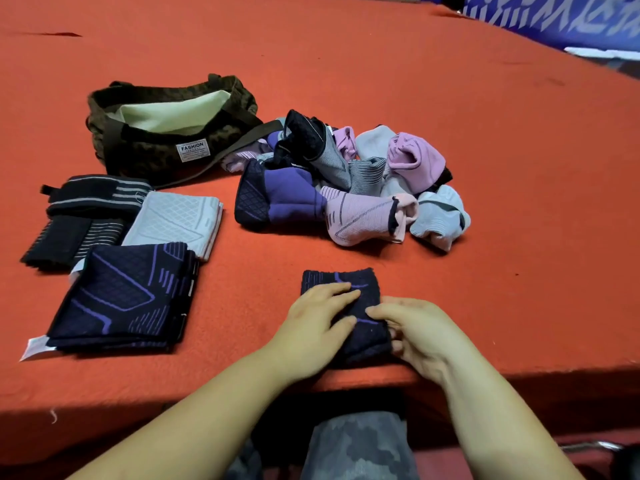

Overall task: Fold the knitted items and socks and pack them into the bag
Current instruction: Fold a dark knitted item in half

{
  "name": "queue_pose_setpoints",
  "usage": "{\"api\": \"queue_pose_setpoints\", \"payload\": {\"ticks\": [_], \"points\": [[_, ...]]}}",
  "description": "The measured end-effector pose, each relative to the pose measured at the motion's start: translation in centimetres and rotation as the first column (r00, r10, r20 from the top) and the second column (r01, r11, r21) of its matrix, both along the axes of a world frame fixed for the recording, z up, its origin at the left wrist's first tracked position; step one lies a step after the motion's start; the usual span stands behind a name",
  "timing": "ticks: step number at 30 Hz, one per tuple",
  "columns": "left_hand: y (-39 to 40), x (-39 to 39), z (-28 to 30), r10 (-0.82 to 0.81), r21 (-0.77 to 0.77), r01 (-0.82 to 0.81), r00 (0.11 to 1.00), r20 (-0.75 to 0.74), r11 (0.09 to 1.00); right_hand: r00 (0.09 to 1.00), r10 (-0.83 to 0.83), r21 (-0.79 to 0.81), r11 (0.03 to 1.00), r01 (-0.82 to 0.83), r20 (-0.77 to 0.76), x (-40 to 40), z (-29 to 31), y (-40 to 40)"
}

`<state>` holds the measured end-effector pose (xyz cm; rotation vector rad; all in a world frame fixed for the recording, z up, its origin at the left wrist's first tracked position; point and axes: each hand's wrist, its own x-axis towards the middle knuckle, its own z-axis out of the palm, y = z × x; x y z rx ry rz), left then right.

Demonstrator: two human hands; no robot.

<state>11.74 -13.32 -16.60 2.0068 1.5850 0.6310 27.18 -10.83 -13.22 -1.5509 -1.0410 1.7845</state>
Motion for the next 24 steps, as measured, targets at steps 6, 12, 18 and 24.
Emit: {"api": "queue_pose_setpoints", "payload": {"ticks": [6, 12, 18, 24], "points": [[-0.5, -1.7, 4.3, 0.472, -0.473, -0.156, 0.564, 0.678, 0.867, 0.987, 0.135, 0.220, 0.969, -0.112, -0.089, -3.4, 1.5, -0.9], [-1.2, -7.1, 5.6, 0.507, -0.398, -0.318, 0.605, 0.613, 0.861, 0.966, 0.254, 0.379, 0.890, -0.254, 0.052, -8.6, 2.6, -1.6], [-1.7, -10.8, 7.4, 0.438, -0.367, -0.238, 0.495, 0.750, 0.899, 0.999, -0.006, 0.237, 0.971, 0.015, -0.040, -11.9, 1.9, -0.6], [0.5, -16.5, 9.7, 0.458, -0.324, -0.328, 0.544, 0.703, 0.887, 0.894, 0.043, 0.052, 0.998, -0.022, -0.446, -16.7, 3.7, 1.6]]}}
